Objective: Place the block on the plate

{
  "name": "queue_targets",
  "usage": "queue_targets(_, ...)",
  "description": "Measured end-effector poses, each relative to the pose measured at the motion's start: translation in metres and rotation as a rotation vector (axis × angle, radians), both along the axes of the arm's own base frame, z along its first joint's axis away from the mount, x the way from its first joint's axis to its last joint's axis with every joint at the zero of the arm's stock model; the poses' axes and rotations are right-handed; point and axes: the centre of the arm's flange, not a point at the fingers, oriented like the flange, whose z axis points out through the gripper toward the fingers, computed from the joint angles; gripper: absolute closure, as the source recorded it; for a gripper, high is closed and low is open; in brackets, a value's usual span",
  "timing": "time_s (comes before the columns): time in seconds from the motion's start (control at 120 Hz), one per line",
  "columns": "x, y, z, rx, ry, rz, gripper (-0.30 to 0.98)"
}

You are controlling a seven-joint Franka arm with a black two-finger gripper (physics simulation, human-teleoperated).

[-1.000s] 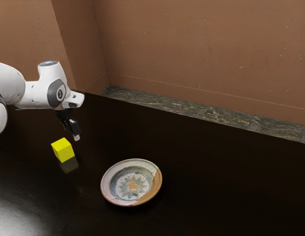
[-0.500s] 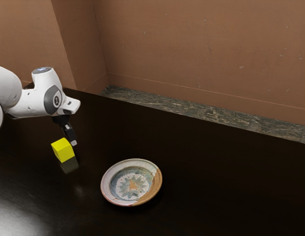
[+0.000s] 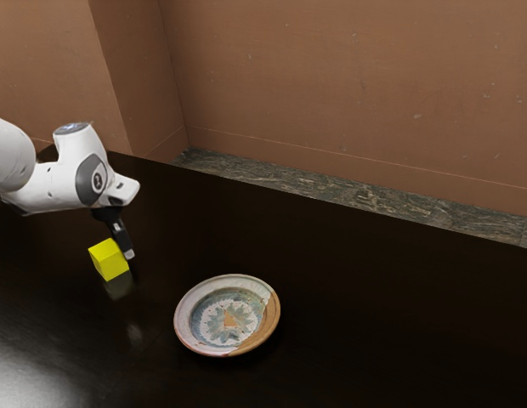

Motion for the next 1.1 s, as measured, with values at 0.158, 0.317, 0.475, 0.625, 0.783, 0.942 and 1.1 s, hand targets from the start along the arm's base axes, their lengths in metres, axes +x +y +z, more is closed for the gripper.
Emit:
queue_targets(0.158, -0.004, 0.001, 0.004, -0.005, -0.008, -0.002, 0.0)
queue_targets(0.317, -0.011, 0.002, 0.007, -0.008, -0.005, -0.004, 0.0)
queue_targets(0.475, -0.018, 0.009, 0.009, -0.006, -0.003, 0.005, 0.0)
queue_targets(0.625, -0.028, 0.012, 0.002, -0.012, 0.015, 0.012, 0.0)
queue_targets(0.783, -0.034, 0.011, -0.003, -0.019, 0.023, 0.015, 0.0)
queue_targets(0.942, -0.041, 0.016, -0.006, -0.027, 0.027, 0.037, 0.0)
queue_targets(1.1, -0.043, 0.018, -0.005, -0.029, 0.025, 0.043, 0.06)
